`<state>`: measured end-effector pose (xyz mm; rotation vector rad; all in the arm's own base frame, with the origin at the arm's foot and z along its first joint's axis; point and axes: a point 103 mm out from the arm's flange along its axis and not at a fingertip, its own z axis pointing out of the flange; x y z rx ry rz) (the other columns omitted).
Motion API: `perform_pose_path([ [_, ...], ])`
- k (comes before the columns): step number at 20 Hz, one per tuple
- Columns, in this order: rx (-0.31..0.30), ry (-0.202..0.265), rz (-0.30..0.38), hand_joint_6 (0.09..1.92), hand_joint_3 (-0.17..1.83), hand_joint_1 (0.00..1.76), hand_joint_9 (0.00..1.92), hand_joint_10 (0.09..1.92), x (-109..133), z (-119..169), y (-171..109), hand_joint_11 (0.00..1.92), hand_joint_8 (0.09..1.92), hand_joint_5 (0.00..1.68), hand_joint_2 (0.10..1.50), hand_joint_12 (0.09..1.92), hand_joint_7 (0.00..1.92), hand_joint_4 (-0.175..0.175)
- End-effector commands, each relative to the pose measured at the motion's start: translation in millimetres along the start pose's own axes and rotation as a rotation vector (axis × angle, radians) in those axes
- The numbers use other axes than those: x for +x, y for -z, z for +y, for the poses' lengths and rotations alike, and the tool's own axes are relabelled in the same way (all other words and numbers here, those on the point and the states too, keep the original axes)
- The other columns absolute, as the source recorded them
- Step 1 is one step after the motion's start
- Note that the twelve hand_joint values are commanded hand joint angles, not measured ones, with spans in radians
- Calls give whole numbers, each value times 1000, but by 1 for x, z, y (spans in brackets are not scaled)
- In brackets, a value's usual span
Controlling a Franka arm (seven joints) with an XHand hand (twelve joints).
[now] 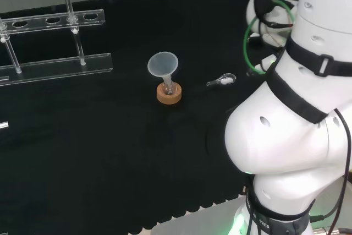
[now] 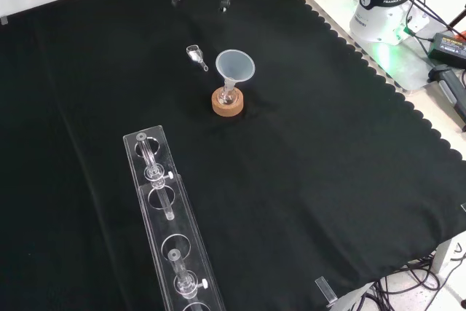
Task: Pick up the weighing funnel.
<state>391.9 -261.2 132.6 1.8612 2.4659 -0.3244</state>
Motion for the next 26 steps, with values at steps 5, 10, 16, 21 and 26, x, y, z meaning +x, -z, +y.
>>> perform_pose_path([
  [5, 53, 11, -64, 746, 3, 451, 610, 799, 60, 75, 2, 599, 853, 580, 708, 1351, 551, -91],
  [10, 66, 35, -105, 754, 3, 451, 614, 798, 86, 90, 4, 604, 856, 580, 708, 1349, 559, -92],
  [16, 53, 8, -63, 767, 3, 451, 640, 789, 72, 78, -7, 622, 856, 568, 709, 1338, 614, -107],
  [21, 29, -14, 0, 770, 3, 452, 648, 785, 22, 46, -24, 627, 854, 559, 710, 1335, 633, -119],
  [26, 41, -16, 8, 772, 4, 451, 650, 783, -1, 29, -39, 629, 853, 557, 711, 1334, 640, -122],
])
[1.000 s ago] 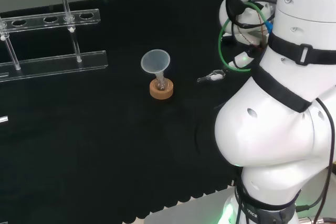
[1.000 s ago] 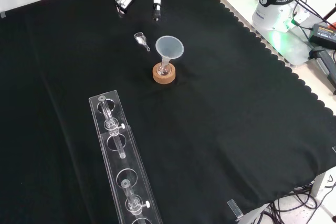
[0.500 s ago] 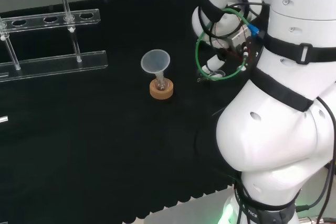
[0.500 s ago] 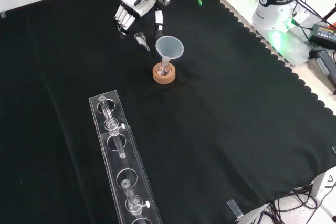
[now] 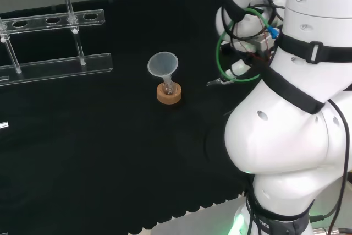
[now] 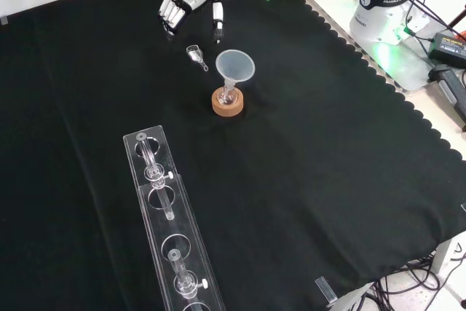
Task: Pick up the weighing funnel.
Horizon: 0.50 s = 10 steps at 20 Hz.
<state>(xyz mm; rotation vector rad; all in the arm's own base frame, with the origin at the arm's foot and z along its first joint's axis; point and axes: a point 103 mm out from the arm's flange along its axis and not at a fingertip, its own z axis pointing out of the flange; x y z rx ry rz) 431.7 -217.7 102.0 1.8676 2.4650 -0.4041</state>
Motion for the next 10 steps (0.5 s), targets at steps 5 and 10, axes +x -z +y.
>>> perform_pose_path([
  [5, 42, -31, -31, 773, 4, 450, 652, 781, 22, 11, -5, 630, 854, 554, 711, 1333, 644, -124],
  [10, 45, -10, -28, 773, 4, 450, 652, 780, 29, 17, -4, 632, 855, 552, 712, 1333, 647, -126],
])
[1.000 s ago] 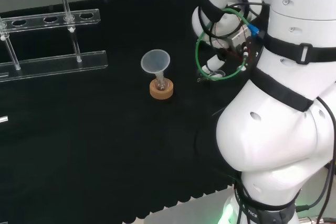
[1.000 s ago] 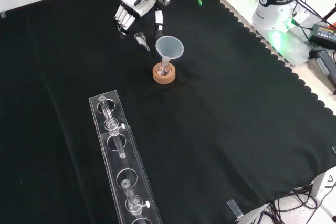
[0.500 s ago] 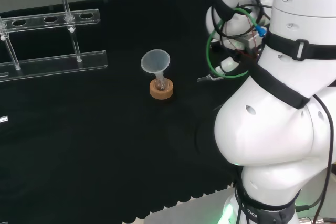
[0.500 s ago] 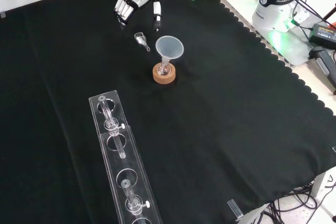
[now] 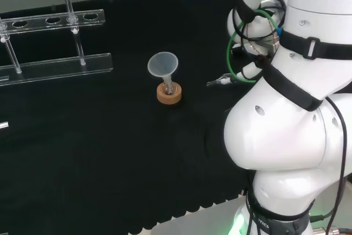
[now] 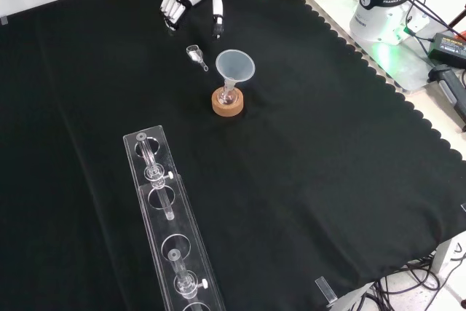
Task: Pick up the weighing funnel.
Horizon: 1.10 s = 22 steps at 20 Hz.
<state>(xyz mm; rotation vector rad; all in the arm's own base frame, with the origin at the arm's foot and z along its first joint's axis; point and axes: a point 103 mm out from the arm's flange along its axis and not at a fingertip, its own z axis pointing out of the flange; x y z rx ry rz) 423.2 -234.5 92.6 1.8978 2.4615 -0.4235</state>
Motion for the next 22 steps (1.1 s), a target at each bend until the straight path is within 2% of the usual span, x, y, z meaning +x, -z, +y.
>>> perform_pose_path([
  [1, 26, 3, -38, 773, 4, 450, 652, 780, 42, 28, 10, 632, 855, 552, 712, 1332, 647, -126],
  [13, 43, -7, -9, 773, 4, 448, 652, 780, 42, 32, 2, 634, 857, 550, 713, 1331, 650, -128],
  [15, 45, 0, 6, 773, 4, 447, 652, 780, 32, 27, -8, 634, 858, 550, 713, 1331, 650, -129],
  [20, 57, -26, 32, 774, 4, 446, 652, 781, 8, 14, -25, 635, 859, 550, 714, 1331, 651, -129],
  [22, 59, -29, 33, 774, 4, 446, 652, 781, 7, 12, -26, 635, 860, 550, 714, 1331, 651, -129],
])
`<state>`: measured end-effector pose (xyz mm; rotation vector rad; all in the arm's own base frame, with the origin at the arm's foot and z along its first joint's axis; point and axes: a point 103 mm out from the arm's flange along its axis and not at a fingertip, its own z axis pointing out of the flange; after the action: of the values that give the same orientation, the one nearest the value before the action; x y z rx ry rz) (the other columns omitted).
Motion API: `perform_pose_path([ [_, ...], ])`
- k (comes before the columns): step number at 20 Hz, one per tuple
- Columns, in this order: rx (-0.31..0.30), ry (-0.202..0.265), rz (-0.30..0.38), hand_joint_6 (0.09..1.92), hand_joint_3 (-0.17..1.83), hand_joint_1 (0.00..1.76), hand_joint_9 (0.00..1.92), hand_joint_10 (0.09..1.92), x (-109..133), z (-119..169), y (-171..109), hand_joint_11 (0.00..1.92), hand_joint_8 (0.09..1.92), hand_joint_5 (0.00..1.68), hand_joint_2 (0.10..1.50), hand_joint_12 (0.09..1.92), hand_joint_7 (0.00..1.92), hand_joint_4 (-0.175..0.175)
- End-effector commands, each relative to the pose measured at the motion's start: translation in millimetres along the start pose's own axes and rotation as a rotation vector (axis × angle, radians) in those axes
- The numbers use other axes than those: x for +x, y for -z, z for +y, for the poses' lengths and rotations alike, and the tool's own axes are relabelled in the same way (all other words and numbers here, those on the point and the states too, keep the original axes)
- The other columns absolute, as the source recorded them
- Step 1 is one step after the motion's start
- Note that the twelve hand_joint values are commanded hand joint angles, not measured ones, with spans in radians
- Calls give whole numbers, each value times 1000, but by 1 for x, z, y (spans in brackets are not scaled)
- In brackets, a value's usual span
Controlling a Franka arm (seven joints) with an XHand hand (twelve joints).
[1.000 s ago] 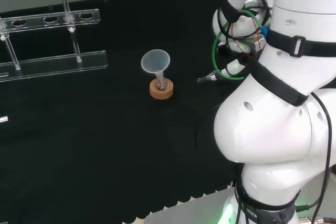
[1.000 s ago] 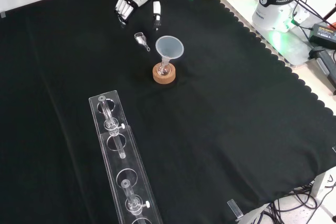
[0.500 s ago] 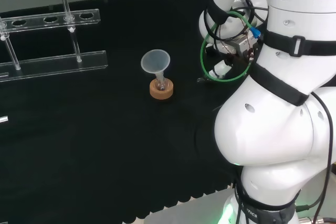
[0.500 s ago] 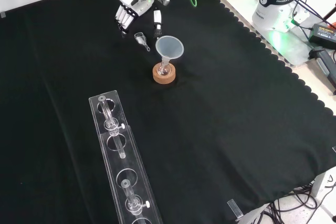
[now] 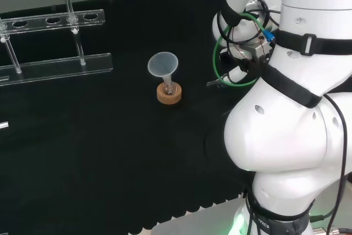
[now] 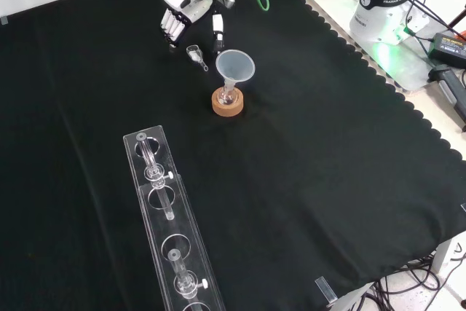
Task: Pick up the weighing funnel.
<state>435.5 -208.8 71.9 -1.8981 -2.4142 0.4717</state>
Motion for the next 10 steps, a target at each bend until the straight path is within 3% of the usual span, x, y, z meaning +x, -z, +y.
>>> perform_pose_path([
  [1, 8, -15, 23, 774, 4, 446, 652, 781, -17, -9, -15, 635, 860, 550, 714, 1331, 651, -130],
  [3, 10, -19, 29, 774, 4, 446, 652, 781, -22, -13, -18, 635, 861, 550, 714, 1331, 651, -130],
  [6, 25, -17, 8, 774, 5, 445, 651, 781, 9, 3, -10, 635, 861, 550, 715, 1331, 651, -130],
  [10, 25, -25, 20, 774, 5, 445, 651, 782, 14, 5, -10, 635, 863, 550, 716, 1331, 652, -130],
])
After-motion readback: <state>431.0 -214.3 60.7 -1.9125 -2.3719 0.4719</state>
